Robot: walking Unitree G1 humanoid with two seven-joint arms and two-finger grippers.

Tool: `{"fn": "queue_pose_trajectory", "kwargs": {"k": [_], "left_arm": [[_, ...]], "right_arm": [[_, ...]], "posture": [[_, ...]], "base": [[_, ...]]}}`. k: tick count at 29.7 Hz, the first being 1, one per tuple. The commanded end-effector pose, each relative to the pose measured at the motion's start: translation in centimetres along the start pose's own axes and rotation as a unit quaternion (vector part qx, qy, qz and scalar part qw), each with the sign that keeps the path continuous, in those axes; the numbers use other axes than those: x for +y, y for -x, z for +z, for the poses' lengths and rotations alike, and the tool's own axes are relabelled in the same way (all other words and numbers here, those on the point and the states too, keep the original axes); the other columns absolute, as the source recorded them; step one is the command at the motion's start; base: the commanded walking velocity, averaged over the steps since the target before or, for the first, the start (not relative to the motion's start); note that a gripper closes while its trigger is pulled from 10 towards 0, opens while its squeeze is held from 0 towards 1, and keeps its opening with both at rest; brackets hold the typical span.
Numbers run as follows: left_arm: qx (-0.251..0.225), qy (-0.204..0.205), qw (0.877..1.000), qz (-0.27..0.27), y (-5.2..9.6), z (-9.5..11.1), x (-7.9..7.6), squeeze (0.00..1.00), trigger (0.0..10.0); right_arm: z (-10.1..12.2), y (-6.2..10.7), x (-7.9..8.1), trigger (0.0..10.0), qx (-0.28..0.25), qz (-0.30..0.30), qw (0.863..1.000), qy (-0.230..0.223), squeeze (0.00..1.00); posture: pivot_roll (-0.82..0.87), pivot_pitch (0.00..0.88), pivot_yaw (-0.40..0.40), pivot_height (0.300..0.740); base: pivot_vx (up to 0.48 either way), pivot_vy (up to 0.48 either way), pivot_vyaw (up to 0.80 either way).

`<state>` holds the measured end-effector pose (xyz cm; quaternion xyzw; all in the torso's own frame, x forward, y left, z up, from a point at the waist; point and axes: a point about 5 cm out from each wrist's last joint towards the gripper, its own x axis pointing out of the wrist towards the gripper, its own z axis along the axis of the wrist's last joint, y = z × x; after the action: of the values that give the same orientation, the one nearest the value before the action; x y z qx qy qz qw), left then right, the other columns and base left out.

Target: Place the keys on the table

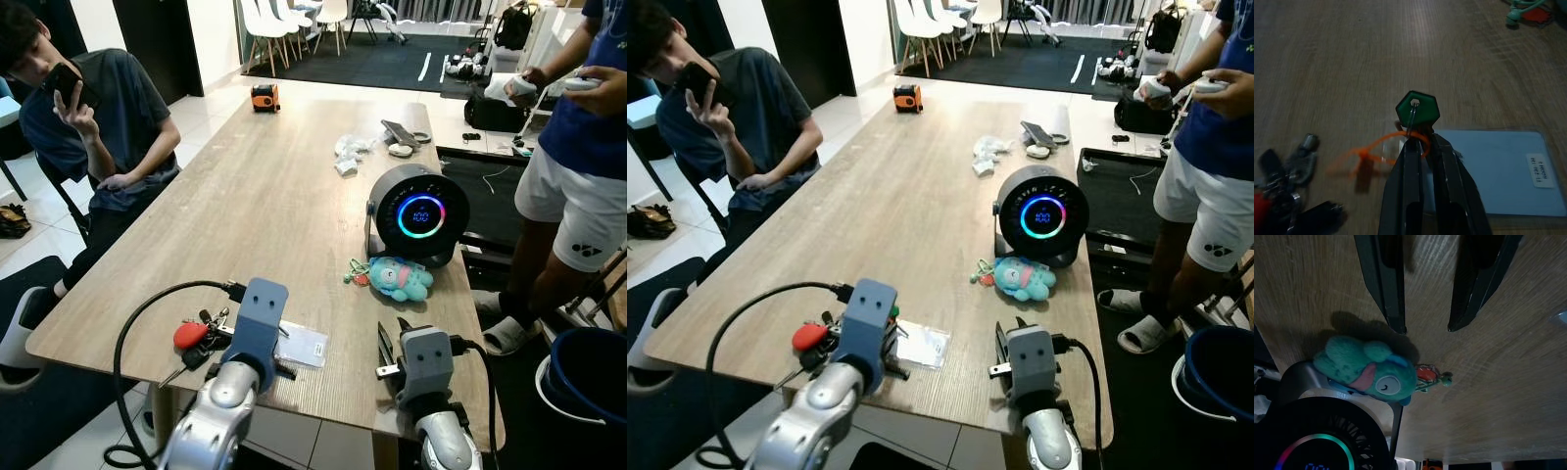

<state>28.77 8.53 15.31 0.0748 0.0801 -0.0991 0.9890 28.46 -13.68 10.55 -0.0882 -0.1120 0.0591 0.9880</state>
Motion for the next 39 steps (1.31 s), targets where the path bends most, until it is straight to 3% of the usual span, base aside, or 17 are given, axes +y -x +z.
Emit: {"fn": "queue_pose_trajectory", "kwargs": {"k": [1,2,3,9,12,13,14,18,21,26,29,33,39], "left_arm": [[0.002,0.005,1.0,0.009,-0.4,-0.3,-0.4,0.82,10.0],[0.002,0.005,1.0,0.009,-0.4,-0.3,-0.4,0.82,10.0],[-0.005,0.014,1.0,0.004,-0.5,-0.1,-0.6,1.0,10.0],[-0.032,0.045,0.998,0.006,-0.3,1.1,-0.2,1.0,10.0],[-0.068,0.072,0.995,0.016,0.0,2.5,0.7,1.0,10.0],[-0.09,0.083,0.992,0.02,0.1,3.2,1.2,0.95,10.0],[-0.113,0.094,0.989,0.022,0.5,3.8,2.0,0.26,10.0],[-0.141,0.103,0.984,0.029,1.3,4.4,3.6,0.26,10.0],[-0.142,0.081,0.985,0.051,2.7,4.0,6.1,0.27,10.0],[-0.14,0.07,0.986,0.062,3.3,3.6,6.8,0.27,10.0],[-0.123,0.061,0.986,0.098,4.8,2.2,8.3,0.27,10.0],[-0.109,0.044,0.985,0.129,5.6,1.1,8.8,0.27,10.0],[-0.114,0.023,0.981,0.154,4.9,0.7,8.4,0.26,10.0]], "right_arm": [[-0.8,0.5,0.3,10.0,0.021,0.002,1.0,-0.002,0.0],[-0.8,0.5,0.3,10.0,0.021,0.002,1.0,-0.002,0.0],[-0.8,0.5,0.3,10.0,0.021,0.003,1.0,-0.002,0.0],[-0.9,0.8,0.2,10.0,0.023,0.0,1.0,-0.001,0.0],[-0.9,0.8,0.3,10.0,0.024,0.0,1.0,-0.001,0.0],[-0.9,0.7,0.3,10.0,0.024,0.0,1.0,-0.001,0.0],[-0.9,0.7,0.3,10.0,0.023,0.0,1.0,-0.001,0.0],[-0.8,0.5,0.3,10.0,0.022,0.0,1.0,-0.001,0.0],[-0.9,0.5,0.0,10.0,0.022,0.0,1.0,0.0,0.0],[-0.9,0.6,-0.1,10.0,0.022,-0.001,1.0,0.001,0.0],[-0.7,0.9,-0.9,10.0,0.02,-0.01,1.0,0.005,0.0],[-0.1,0.9,-1.5,10.0,0.011,-0.016,1.0,0.006,0.0],[1.1,0.5,-2.2,10.0,-0.01,-0.028,1.0,0.005,0.0]], "posture": [[0.15,0.199,0.066,0.74],[0.15,0.199,0.066,0.74],[0.14,0.201,0.068,0.74],[0.14,0.197,0.07,0.74],[0.14,0.189,0.07,0.74],[0.14,0.186,0.069,0.74],[0.15,0.18,0.067,0.74],[0.15,0.175,0.065,0.74],[0.16,0.161,0.058,0.74],[0.16,0.158,0.059,0.74],[0.17,0.144,0.053,0.74],[0.16,0.132,0.044,0.74],[0.14,0.134,0.05,0.74]], "base": [[0.0,0.0,0.0],[0.0,0.0,0.0],[0.0,0.0,0.0],[0.0,0.0,0.0],[0.0,0.0,0.0],[0.0,0.0,0.0],[0.0,0.0,0.0],[0.0,0.0,0.0],[0.0,0.0,0.0],[0.0,0.0,0.0],[0.0,0.0,0.0],[0.0,0.0,0.0],[0.0,0.0,0.0]]}}
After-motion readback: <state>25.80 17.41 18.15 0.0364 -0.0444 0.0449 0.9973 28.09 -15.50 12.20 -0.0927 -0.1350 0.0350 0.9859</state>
